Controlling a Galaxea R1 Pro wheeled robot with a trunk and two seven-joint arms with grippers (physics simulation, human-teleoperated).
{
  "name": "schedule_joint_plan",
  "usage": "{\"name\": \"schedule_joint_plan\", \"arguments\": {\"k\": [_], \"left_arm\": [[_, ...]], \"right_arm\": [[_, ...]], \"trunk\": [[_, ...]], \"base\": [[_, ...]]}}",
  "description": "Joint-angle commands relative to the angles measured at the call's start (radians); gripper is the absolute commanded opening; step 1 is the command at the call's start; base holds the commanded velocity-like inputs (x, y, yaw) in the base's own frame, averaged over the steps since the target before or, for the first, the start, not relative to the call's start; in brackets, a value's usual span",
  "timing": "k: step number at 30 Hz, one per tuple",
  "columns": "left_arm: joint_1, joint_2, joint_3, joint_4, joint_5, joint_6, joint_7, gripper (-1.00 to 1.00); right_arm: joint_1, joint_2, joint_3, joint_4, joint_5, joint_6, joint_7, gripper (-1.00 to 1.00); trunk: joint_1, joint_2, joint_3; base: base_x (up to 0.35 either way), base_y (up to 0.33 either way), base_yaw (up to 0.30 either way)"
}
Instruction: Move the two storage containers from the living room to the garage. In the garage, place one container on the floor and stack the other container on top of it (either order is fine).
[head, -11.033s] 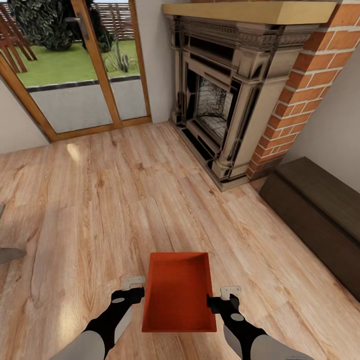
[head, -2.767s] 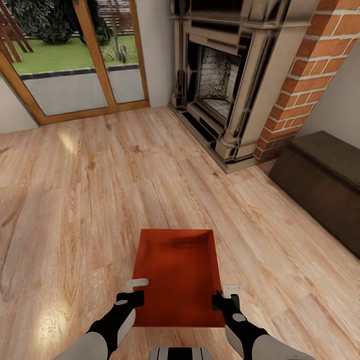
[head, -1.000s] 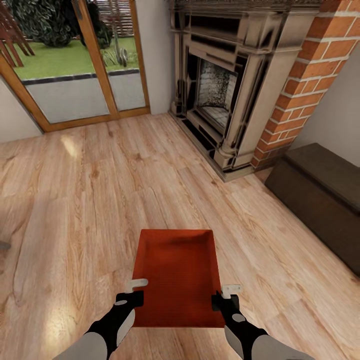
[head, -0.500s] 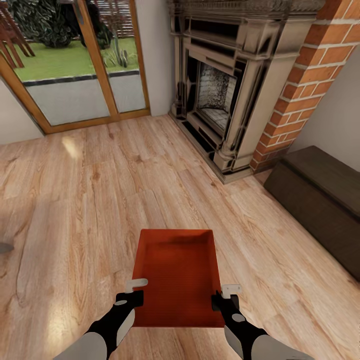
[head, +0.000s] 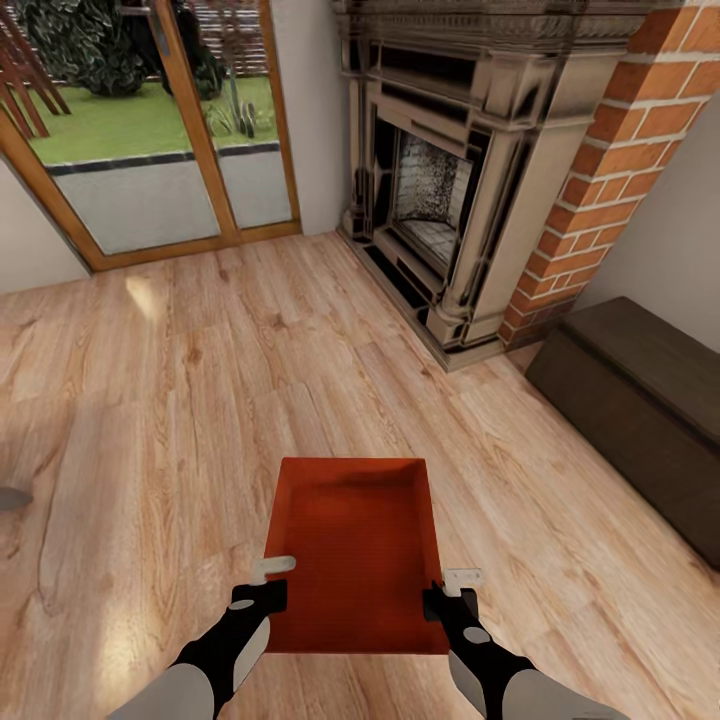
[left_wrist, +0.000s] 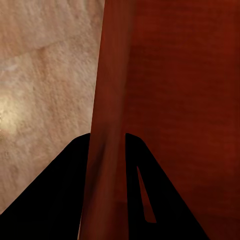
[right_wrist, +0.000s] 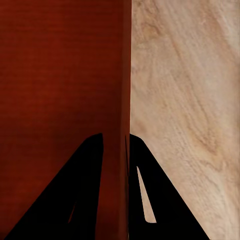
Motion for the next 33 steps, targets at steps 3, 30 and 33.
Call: {"name": "schedule_joint_plan", "arguments": {"k": [3,30,33], "left_arm": [[0.000,-0.001,0.011,-0.010,-0.011,0.006,0.007,-1.00],[0.000,-0.001,0.011,-0.009,-0.008,0.006,0.007,-1.00],[0.000,-0.001,0.011,-0.009,-0.008,0.006,0.007,-1.00]], "right_arm": [[0.000,0.001,-0.007,0.004,0.009,0.000,0.002,-1.00],[0.000,0.001,-0.007,0.004,0.004,-0.001,-0.002,-1.00],[0.000,0.001,-0.007,0.004,0.004,-0.001,-0.003,-1.00]], "trunk": [[-0.012,0.021,0.009],[-0.115,0.210,0.093],[-0.127,0.231,0.103]], "base": [[0.000,0.000,0.000],[0.000,0.000,0.000],[0.000,0.000,0.000]]}}
